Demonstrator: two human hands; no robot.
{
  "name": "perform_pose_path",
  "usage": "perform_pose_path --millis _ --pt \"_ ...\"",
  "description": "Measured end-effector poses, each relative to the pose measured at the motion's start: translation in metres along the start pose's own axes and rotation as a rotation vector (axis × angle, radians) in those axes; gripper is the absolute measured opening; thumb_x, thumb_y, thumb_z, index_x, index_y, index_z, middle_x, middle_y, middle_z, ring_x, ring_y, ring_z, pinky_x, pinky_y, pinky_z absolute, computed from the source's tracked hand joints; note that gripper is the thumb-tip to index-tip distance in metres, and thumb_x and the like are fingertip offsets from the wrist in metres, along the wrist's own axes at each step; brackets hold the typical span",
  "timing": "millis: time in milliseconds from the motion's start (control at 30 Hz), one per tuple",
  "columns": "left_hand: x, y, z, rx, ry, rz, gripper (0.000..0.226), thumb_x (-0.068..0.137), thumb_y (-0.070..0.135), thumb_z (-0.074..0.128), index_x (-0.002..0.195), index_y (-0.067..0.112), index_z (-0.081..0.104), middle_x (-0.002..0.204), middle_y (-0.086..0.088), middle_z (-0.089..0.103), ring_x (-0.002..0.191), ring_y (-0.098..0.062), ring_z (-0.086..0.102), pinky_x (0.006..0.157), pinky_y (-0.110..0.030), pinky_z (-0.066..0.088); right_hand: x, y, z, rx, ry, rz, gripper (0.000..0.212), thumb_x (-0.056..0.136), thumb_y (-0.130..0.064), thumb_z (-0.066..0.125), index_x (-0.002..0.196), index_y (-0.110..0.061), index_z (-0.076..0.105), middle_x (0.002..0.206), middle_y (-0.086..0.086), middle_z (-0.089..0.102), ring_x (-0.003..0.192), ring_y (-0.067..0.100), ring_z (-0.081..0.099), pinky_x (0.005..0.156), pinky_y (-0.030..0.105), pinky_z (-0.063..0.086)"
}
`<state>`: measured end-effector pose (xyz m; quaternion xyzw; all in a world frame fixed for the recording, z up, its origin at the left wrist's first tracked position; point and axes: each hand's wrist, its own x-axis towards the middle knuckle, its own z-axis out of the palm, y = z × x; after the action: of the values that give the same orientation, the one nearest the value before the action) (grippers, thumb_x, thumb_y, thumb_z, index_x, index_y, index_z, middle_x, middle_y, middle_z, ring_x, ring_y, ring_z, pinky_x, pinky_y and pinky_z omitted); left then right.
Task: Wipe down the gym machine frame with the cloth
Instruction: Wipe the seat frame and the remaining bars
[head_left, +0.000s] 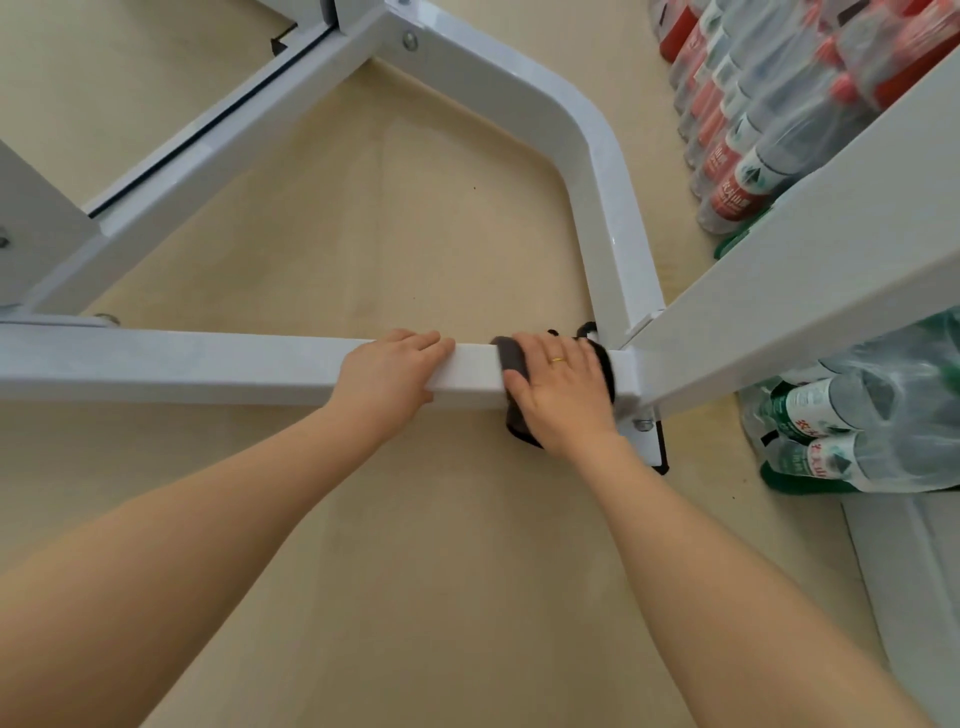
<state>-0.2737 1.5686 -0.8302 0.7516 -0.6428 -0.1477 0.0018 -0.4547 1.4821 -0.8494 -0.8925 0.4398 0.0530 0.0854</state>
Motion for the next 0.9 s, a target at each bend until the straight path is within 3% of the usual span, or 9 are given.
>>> perform_pose_path --millis 133,233,367,467,600,700,800,900 --pt "0.0 -0.002 0.0 -0.05 0.022 -0.018 0.059 0.083 0.023 0.065 0.136 0.025 0.039 0.137 0.009 0.046 0.125 -0.017 0.04 0.084 -0.034 0.045 -0.014 0.029 -0.002 -0.1 -0.049 0.178 0.059 0.098 -0.044 0.022 0.149 -0.017 0.012 0.156 0.004 0.012 0.143 0.02 0.005 0.114 0.034 -0.005" --pt "0.0 -0.003 0.0 -0.054 0.023 -0.021 0.061 0.083 0.026 0.064 0.138 0.025 0.036 0.141 0.01 0.042 0.128 -0.016 0.038 0.086 -0.032 0.043 -0.008 0.004 0.0 0.02 -0.077 0.249 0.061 0.098 -0.044 0.021 0.149 -0.014 0.007 0.158 0.006 0.001 0.144 0.022 -0.007 0.113 0.038 -0.011" --pt "0.001 -0.002 0.002 -0.053 0.011 -0.02 0.061 0.084 0.026 0.064 0.138 0.024 0.037 0.139 0.008 0.045 0.127 -0.018 0.04 0.087 -0.035 0.045 -0.013 -0.038 0.012 0.06 -0.079 0.056 0.064 0.097 -0.042 0.027 0.15 -0.019 0.0 0.157 0.002 -0.008 0.142 0.021 -0.015 0.109 0.04 -0.021" --pt "0.001 -0.002 -0.001 -0.027 -0.004 -0.019 0.059 0.086 0.026 0.062 0.139 0.025 0.035 0.139 0.009 0.044 0.126 -0.018 0.04 0.085 -0.035 0.047 -0.012 -0.022 0.006 0.065 -0.143 -0.028 0.057 0.099 -0.037 0.022 0.149 -0.027 -0.004 0.157 -0.005 -0.012 0.142 0.015 -0.015 0.11 0.033 -0.019" --pt "0.001 -0.003 0.0 -0.035 -0.01 -0.019 0.059 0.085 0.026 0.063 0.138 0.027 0.037 0.139 0.012 0.043 0.124 -0.018 0.04 0.085 -0.036 0.048 -0.013 0.026 -0.012 0.088 -0.168 0.213 0.052 0.101 -0.034 0.017 0.149 -0.025 0.0 0.157 -0.004 -0.007 0.143 0.013 -0.01 0.113 0.031 -0.008" --pt "0.001 -0.004 0.001 -0.049 -0.006 -0.027 0.058 0.085 0.026 0.064 0.137 0.027 0.039 0.139 0.012 0.044 0.125 -0.02 0.04 0.086 -0.037 0.048 -0.016 0.014 -0.008 0.03 -0.19 0.265 0.058 0.1 -0.036 0.02 0.149 -0.02 -0.007 0.156 0.002 -0.015 0.142 0.019 -0.017 0.112 0.035 -0.013" --pt "0.002 -0.003 0.001 -0.044 -0.007 -0.025 0.06 0.084 0.028 0.063 0.138 0.028 0.037 0.139 0.012 0.044 0.126 -0.019 0.04 0.088 -0.035 0.046 -0.014 -0.024 -0.003 0.07 -0.253 0.18 0.07 0.095 -0.034 0.03 0.148 -0.019 -0.014 0.154 0.003 -0.023 0.14 0.025 -0.024 0.109 0.043 -0.019" --pt "0.003 -0.005 -0.001 -0.048 0.015 -0.006 0.058 0.083 0.034 0.064 0.136 0.027 0.039 0.136 0.01 0.047 0.123 -0.018 0.042 0.081 -0.033 0.045 -0.016 -0.06 0.003 0.081 -0.286 -0.011 0.079 0.091 -0.03 0.039 0.147 -0.021 -0.016 0.152 0.002 -0.028 0.139 0.025 -0.027 0.106 0.043 -0.023"
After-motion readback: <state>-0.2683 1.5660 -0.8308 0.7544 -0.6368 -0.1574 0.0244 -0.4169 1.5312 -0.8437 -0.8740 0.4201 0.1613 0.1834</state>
